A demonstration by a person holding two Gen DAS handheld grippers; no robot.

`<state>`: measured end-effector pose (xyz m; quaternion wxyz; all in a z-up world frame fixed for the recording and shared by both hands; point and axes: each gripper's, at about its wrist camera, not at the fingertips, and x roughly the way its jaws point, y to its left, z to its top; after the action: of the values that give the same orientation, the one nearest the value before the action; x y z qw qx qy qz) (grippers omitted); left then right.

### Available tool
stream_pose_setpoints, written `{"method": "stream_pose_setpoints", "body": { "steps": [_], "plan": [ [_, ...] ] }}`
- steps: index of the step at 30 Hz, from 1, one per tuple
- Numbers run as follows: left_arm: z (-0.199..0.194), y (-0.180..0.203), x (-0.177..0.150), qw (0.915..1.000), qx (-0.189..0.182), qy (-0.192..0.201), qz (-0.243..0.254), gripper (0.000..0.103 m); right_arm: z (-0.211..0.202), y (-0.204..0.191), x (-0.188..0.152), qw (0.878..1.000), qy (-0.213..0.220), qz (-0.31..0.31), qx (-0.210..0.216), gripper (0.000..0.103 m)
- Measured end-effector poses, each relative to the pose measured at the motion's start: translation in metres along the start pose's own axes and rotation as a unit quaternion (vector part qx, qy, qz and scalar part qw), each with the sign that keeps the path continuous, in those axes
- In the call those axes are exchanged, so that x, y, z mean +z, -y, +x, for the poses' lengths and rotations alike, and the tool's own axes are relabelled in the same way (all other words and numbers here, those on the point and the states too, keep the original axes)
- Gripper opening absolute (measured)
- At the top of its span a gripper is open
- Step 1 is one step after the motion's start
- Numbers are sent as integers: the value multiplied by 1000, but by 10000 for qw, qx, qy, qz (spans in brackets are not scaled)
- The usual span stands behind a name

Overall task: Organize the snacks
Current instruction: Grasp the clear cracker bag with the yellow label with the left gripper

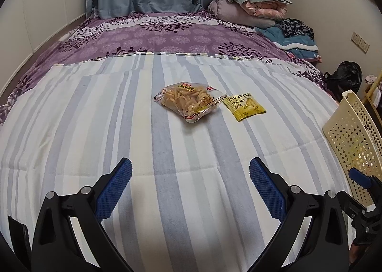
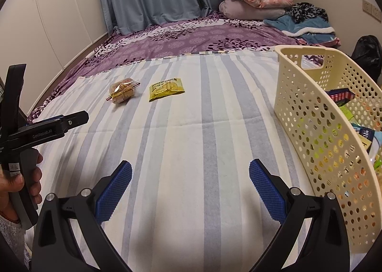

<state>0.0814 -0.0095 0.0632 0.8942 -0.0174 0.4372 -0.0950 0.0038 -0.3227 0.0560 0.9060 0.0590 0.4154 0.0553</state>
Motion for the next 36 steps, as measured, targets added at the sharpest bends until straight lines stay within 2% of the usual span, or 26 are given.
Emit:
{"method": "stream_pose_setpoints", "body": {
  "steps": [9,21,30,36],
  "plan": [
    [19,4,23,9999,35,-52,-90,100,18,-1,2,9999,-110,28,122,98],
    [54,9,70,9976,-154,-89,-672,100,31,8,3,9996,-184,132,170,98],
    [95,-10,95,9888,-138,-393,-1435,100,36,18,4,9995,-185,222,157,98],
    [124,-19,101,9815,-184,-699,-1775,100,37,20,6,9994,-198,222,173,98]
  ]
}}
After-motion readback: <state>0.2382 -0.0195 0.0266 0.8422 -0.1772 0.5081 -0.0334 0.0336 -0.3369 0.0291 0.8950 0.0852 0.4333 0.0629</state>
